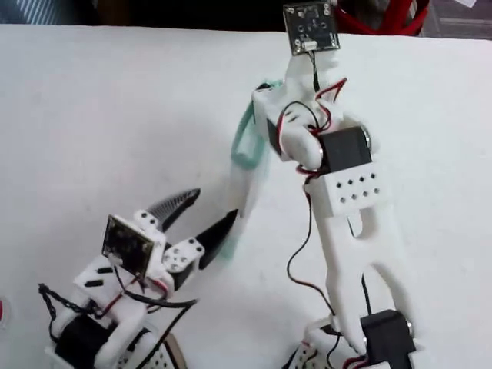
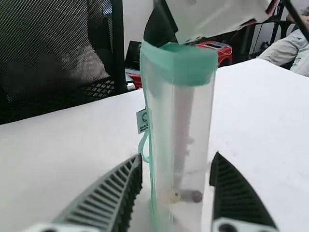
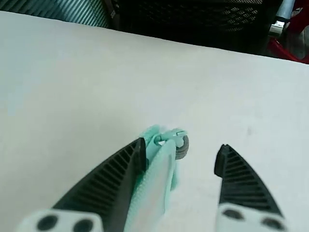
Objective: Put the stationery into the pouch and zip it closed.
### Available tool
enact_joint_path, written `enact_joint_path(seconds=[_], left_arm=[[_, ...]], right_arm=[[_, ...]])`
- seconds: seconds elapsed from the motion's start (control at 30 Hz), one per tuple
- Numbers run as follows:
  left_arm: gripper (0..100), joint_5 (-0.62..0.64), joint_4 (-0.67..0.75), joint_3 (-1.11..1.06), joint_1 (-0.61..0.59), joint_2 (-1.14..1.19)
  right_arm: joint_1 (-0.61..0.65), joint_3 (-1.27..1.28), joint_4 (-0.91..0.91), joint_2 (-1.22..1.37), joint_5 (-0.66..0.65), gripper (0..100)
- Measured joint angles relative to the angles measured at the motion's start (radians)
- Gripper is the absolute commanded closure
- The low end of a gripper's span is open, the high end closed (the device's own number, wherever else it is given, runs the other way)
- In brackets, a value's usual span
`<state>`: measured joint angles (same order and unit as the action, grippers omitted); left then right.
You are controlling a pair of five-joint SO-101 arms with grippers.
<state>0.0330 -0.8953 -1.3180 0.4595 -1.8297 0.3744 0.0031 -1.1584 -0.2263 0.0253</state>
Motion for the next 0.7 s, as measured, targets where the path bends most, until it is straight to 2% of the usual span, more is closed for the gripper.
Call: enact_joint_path(seconds=[0.17, 0.37, 0.5, 0.6, 0.7], left_arm=[[78, 0.0, 0.241, -0.18, 0.002, 0.014], [78, 0.0, 0.341, -0.21, 0.002, 0.009], [80, -0.008, 0.443, -0.318, 0.002, 0.012], [80, -0.089, 0.543, -0.373, 0.005, 0.014], [80, -0.135, 0.563, -0.373, 0.005, 0.015]], right_arm=[[0.041, 0.0, -0.015, -0.008, 0.0, 75.8], [0.035, 0.0, -0.015, -0.012, 0.0, 75.8], [0.041, -0.003, -0.015, -0.012, 0.0, 75.8], [0.04, -0.005, -0.032, -0.012, 0.0, 75.8], [0.038, -0.005, -0.034, -0.023, 0.0, 75.8]])
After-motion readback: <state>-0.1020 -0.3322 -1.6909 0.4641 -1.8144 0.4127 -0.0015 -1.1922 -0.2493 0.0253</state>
